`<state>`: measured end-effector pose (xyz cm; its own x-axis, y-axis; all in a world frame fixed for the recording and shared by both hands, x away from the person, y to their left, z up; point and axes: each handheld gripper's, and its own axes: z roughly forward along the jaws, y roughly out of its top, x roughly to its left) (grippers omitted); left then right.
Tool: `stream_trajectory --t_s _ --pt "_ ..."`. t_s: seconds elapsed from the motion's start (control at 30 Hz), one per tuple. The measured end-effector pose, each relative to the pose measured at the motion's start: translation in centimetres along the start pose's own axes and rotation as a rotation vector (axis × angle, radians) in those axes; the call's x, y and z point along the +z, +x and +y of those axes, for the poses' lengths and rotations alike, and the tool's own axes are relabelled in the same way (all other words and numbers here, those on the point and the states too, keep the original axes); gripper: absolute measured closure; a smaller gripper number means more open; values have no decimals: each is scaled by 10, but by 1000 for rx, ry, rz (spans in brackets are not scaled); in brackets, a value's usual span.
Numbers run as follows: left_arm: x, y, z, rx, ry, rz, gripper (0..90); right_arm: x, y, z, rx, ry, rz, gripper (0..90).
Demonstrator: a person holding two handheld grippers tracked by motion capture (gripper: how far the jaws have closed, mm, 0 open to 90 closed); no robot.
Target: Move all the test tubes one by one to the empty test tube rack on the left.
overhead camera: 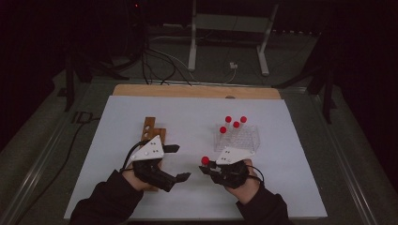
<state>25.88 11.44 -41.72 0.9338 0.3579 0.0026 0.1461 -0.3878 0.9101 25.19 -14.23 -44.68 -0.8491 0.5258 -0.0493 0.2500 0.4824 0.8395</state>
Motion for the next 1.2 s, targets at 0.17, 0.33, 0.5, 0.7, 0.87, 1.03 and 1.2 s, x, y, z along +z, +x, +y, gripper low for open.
stream_trajectory --t_s 0.17,0.33,0.5,0.7,0.87,1.03,1.2 --pt "5 -2 2 13 10 -6 201 5 6 2 -10 10 17 753" --pt "12 -3 4 28 22 -17 296 7 10 4 -17 10 33 753" --pt "23 -6 6 49 45 -31 412 8 13 5 -19 13 43 753" --pt "29 -8 6 60 62 -40 541 7 13 5 -19 8 44 753" --pt "32 -8 7 61 60 -44 639 7 14 5 -19 8 49 752" --pt "34 -9 9 68 57 -44 708 7 12 4 -11 6 46 752" --pt "33 -10 9 83 54 -34 717 6 12 4 -7 2 46 751"
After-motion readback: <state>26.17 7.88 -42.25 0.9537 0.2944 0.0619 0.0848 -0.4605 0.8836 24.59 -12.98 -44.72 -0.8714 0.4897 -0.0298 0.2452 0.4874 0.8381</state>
